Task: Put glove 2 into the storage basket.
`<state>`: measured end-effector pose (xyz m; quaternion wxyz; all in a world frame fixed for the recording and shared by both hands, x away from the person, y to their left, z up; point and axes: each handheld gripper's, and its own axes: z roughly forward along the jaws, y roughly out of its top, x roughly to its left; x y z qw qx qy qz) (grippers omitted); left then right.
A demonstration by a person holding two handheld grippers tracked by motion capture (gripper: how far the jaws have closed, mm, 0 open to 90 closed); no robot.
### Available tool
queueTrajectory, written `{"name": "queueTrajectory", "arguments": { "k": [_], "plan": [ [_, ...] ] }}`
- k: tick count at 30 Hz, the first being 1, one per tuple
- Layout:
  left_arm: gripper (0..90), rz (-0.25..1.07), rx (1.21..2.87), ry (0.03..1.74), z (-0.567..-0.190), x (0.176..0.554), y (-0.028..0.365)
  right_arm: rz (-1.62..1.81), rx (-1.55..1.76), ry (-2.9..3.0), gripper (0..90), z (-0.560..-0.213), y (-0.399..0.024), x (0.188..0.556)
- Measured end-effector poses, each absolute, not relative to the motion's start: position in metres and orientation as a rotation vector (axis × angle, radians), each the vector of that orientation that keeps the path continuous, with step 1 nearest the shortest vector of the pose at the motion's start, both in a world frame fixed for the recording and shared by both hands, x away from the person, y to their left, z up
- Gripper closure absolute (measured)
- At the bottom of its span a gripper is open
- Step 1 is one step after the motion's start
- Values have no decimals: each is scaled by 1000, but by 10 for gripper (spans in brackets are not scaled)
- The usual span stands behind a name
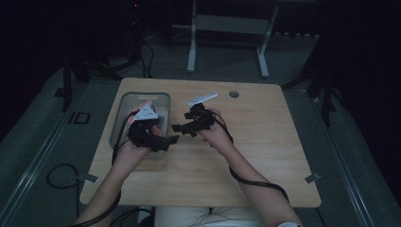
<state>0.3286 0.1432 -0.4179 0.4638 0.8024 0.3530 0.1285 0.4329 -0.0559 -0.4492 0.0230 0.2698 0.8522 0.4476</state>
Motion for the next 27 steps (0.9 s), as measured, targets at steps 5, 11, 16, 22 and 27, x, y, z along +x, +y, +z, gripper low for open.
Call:
{"name": "queueTrajectory", "arguments": {
  "k": [5,11,16,22,27],
  "plan": [
    [16,264,1992,805,-432,321,130,1372,827,2633,181,-457,-67,425],
    [16,238,2047,741,-449,310,109,1342,803,2629,181,-469,-83,412],
    [16,192,2081,679,-465,304,93,1329,817,2622,184,-482,-94,404],
    [16,156,2094,649,-488,299,85,1301,810,2619,188,-498,-103,395],
    [16,126,2088,653,-503,300,84,1287,836,2623,197,-511,-108,391]
  ]
}}
